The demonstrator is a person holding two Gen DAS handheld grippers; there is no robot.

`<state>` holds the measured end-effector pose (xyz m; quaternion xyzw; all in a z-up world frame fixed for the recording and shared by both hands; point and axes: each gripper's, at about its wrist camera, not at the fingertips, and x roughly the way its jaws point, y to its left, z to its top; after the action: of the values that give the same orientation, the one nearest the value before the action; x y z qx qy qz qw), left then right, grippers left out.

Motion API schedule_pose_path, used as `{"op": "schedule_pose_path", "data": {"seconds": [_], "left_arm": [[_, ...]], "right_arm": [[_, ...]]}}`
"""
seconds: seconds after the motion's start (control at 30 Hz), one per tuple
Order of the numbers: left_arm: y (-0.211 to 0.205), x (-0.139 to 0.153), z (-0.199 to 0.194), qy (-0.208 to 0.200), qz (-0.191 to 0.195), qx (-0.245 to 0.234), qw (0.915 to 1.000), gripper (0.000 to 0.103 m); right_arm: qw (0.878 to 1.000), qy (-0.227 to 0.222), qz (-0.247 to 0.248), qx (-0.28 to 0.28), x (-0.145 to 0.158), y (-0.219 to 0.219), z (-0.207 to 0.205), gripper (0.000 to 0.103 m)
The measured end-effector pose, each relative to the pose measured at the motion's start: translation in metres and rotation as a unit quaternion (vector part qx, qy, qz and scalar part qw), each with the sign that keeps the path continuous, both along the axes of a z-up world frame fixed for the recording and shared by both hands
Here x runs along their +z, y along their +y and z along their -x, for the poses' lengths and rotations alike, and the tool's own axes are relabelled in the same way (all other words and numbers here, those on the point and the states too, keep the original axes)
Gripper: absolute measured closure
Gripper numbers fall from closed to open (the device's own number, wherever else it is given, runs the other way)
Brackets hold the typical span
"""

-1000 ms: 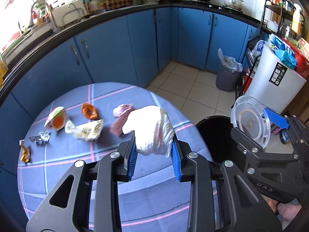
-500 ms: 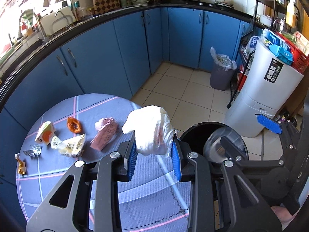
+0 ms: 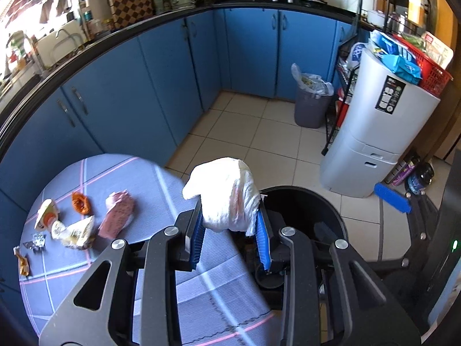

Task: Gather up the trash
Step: 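Carry the white bag and clear lid over the black bin and open both tools, then grasp the yellow paper bag with the left tool while the right tool grasps the pink wrapper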

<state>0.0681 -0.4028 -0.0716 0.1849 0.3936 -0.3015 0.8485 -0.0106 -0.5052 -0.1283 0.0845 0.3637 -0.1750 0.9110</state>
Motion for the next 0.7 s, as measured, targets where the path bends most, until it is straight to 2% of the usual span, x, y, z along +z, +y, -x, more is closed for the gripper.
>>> {"op": "schedule_pose_path", "data": {"seconds": [0.1, 0.17, 0.23, 0.3, 0.43, 0.57, 0.7], "left_arm": [[-0.012, 0.003, 0.001, -0.002, 0.002, -0.008, 1.0000, 0.069], [-0.019, 0.005, 0.001, -0.003, 0.004, -0.011, 0.9999, 0.063], [-0.023, 0.010, 0.003, -0.014, 0.009, -0.011, 0.9998, 0.028], [-0.023, 0.016, 0.008, -0.031, 0.025, -0.015, 0.9991, 0.017], [-0.022, 0.022, 0.015, -0.061, 0.020, -0.014, 0.9978, 0.015], [-0.006, 0.020, 0.008, -0.058, 0.014, 0.004, 0.9982, 0.015], [0.027, 0.018, -0.003, -0.058, 0.011, 0.036, 0.9976, 0.013]], "right_arm": [[1.000, -0.002, -0.001, -0.003, 0.000, -0.004, 0.006, 0.008], [1.000, -0.004, -0.001, -0.006, 0.001, -0.008, 0.010, 0.008], [1.000, -0.005, -0.001, -0.009, 0.002, -0.010, 0.012, 0.008], [1.000, -0.006, -0.001, -0.009, 0.002, -0.012, 0.014, 0.008], [1.000, -0.005, -0.001, -0.006, 0.002, -0.011, 0.013, 0.008], [1.000, -0.004, -0.002, 0.001, 0.003, -0.003, 0.009, 0.008], [1.000, -0.007, -0.001, 0.016, 0.006, 0.014, 0.000, 0.008]]}}
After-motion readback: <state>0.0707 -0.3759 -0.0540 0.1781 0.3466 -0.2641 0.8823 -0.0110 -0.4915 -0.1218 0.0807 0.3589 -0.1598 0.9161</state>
